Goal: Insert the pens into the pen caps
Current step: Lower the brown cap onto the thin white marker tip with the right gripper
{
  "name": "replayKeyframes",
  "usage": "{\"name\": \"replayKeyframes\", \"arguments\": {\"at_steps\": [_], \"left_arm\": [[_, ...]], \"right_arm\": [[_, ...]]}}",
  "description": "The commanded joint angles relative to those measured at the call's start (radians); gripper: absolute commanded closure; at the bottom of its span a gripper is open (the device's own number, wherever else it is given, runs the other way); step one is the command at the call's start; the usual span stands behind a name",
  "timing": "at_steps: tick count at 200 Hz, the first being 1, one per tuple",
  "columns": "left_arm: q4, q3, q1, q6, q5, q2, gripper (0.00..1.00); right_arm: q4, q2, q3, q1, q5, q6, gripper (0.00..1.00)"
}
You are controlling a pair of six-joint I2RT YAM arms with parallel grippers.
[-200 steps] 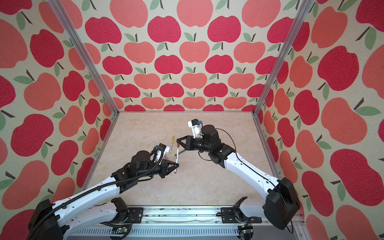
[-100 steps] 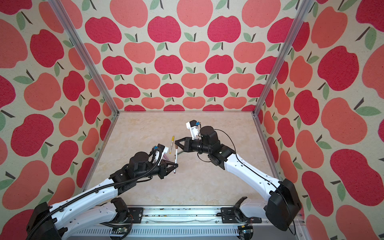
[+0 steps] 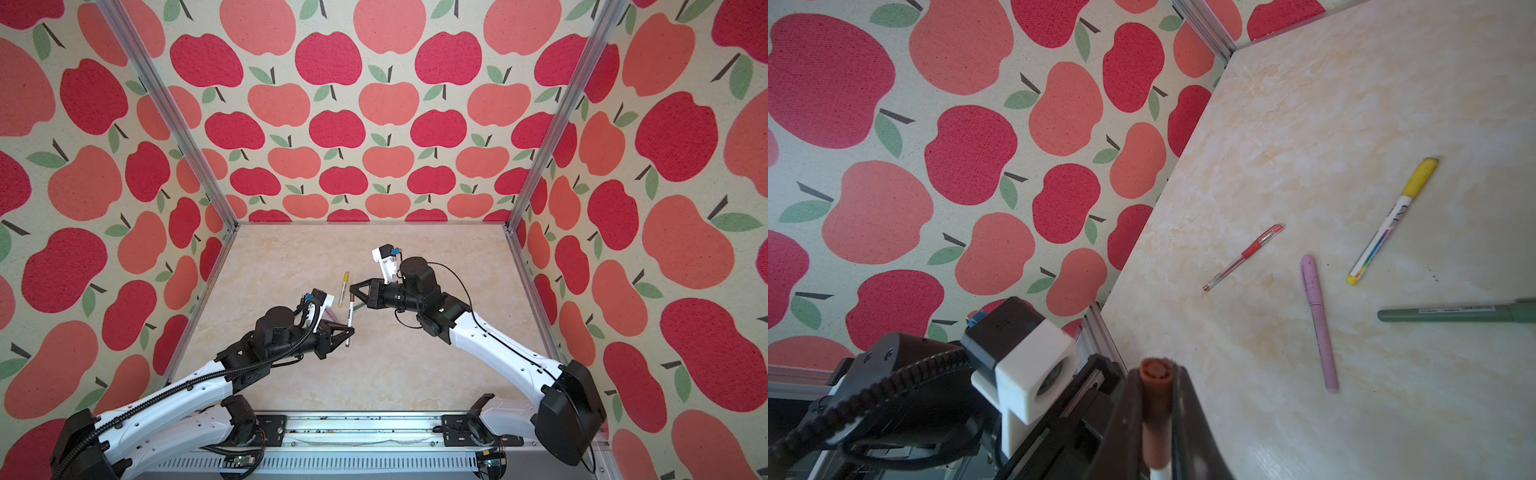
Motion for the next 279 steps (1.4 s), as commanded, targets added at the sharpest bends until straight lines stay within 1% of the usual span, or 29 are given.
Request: {"name": "replayKeyframes", "arguments": {"at_steps": [1,30,50,77,102,137,173,221,233,244,253,266,279], "left_arm": [[0.061,-0.007,0.005,0.003,-0.090,-0.040,0.99],[0.092,-0.014,0.005,0.006,-0.114,-0.055,0.99],[0.087,-0.004,0.008,0.031,-0.121,-0.062,0.99],[0.021,0.034,0.020,0.095,-0.119,-0.080,0.99],[-0.042,0.068,0.034,0.168,-0.103,-0.099,0.99],[-0.135,0.135,0.048,0.264,-0.091,-0.093,0.99],[-0.118,0.150,0.061,0.291,-0.096,-0.093,1.00],[-0.120,0.170,0.068,0.381,-0.086,-0.101,1.00],[-0.115,0.164,0.069,0.400,-0.072,-0.106,1.00],[-0.115,0.155,0.069,0.416,-0.060,-0.107,1.00],[-0.114,0.144,0.070,0.428,-0.049,-0.106,1.00],[-0.117,0.127,0.070,0.435,-0.038,-0.107,1.00],[-0.115,0.109,0.070,0.437,-0.032,-0.109,1.00]], "right_arm": [[-0.003,-0.028,-0.029,0.017,-0.019,-0.019,1.00],[0.048,-0.024,-0.059,0.030,-0.046,-0.011,1.00],[0.046,-0.018,-0.067,0.038,-0.057,-0.020,1.00],[0.008,-0.016,-0.061,0.040,-0.077,-0.064,1.00],[-0.068,0.000,-0.024,0.040,-0.118,-0.126,1.00],[-0.099,0.017,-0.010,0.041,-0.142,-0.145,1.00],[-0.102,0.035,-0.009,0.054,-0.163,-0.145,1.00],[-0.125,0.040,-0.001,0.075,-0.162,-0.149,1.00],[-0.134,0.030,0.006,0.075,-0.142,-0.151,0.95],[-0.145,0.016,0.021,0.074,-0.118,-0.155,0.84],[-0.152,0.006,0.037,0.069,-0.103,-0.159,0.81],[-0.168,-0.007,0.062,0.062,-0.083,-0.164,0.72],[-0.178,-0.018,0.086,0.054,-0.070,-0.166,0.67]]}}
